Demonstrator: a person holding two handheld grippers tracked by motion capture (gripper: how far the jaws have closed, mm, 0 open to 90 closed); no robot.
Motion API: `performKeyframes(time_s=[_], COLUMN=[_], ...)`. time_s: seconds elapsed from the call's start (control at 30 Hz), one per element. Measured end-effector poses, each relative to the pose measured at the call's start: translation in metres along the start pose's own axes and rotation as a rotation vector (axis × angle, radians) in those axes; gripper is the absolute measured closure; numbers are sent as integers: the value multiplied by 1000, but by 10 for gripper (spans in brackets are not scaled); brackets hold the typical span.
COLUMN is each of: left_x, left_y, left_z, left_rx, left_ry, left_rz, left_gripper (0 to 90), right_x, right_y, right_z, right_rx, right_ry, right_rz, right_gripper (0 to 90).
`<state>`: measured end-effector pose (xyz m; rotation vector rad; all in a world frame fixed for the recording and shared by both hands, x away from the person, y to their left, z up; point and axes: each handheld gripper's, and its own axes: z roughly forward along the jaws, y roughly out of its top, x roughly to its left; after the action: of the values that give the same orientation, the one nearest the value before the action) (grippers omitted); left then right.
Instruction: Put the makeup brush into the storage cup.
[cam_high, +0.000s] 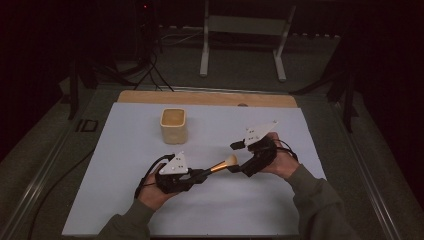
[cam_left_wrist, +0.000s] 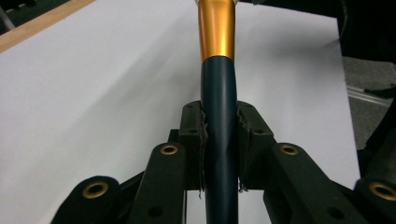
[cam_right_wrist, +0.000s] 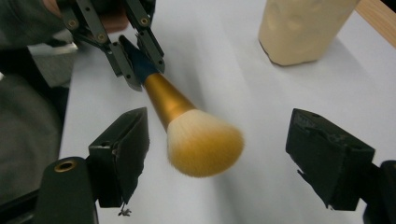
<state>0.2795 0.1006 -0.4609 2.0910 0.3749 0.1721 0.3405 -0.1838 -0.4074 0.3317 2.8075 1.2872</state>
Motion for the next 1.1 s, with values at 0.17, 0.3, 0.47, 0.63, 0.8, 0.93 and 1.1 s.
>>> performKeyframes(time_s=[0.17,0.3,0.47,0.63,0.8,0.93,1.1], left_x=[-1,-2,-3,-4,-6,-6,-7], left_y=[0,1,2,3,5,5,7], left_z=[-1,-2,-2,0,1,1,3], left_rx=[-16,-30,-45,-57,-64,-64,-67], left_ry=[-19,-29,-41,-52,-61,-62,-67], left_rz=[9,11,18,27,42,46,53], left_gripper=[763,762,762,762,762,762,762], right_x=[1,4,6,8,6,8,11], right_y=[-5,-7,-8,-6,-8,-7,-7], right_z=[4,9,13,18,22,22,21], right_rx=[-31,-54,-81,-84,-62,-69,-63], right_ry=[70,120,159,206,228,244,252], right_rz=[12,16,9,-3,2,-6,-43], right_gripper=[220,229,289,374,350,395,595])
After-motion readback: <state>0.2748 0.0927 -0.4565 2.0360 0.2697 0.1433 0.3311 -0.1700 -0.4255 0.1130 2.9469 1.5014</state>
